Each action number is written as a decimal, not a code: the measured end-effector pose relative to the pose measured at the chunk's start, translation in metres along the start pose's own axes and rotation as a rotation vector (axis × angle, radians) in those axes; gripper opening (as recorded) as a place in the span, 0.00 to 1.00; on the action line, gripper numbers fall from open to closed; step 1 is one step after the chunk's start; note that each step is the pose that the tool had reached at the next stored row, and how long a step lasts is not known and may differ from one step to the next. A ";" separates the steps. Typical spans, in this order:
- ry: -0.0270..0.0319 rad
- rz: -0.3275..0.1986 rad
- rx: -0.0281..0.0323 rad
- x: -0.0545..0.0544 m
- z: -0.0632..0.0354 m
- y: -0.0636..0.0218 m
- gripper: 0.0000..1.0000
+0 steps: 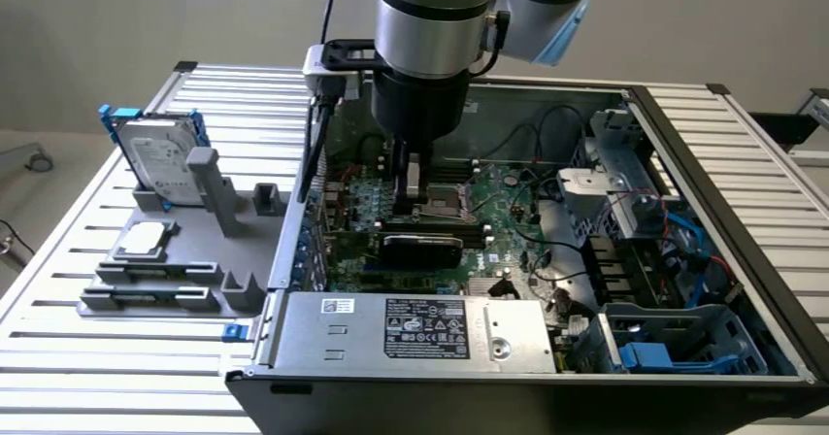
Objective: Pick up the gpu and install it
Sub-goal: 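Press down on the gpu until it lock into place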
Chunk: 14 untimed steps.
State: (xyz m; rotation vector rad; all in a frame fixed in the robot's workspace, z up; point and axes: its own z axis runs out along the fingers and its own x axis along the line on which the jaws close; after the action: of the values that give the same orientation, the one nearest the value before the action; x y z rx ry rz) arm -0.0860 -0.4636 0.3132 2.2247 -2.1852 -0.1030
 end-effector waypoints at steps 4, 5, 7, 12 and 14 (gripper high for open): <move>0.0001 0.000 -0.0001 0.000 0.0006 0.0000 0.11; 0.0002 0.000 -0.0001 0.000 0.0021 0.0000 0.11; 0.0000 0.000 0.0004 0.000 0.0060 0.0005 0.11; 0.0000 0.000 0.0016 -0.001 0.0151 0.0010 0.11; 0.0000 -0.001 0.0026 -0.001 0.0187 0.0010 0.11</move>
State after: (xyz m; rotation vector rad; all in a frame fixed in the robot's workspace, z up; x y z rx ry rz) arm -0.0882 -0.4618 0.2946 2.2267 -2.1859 -0.1002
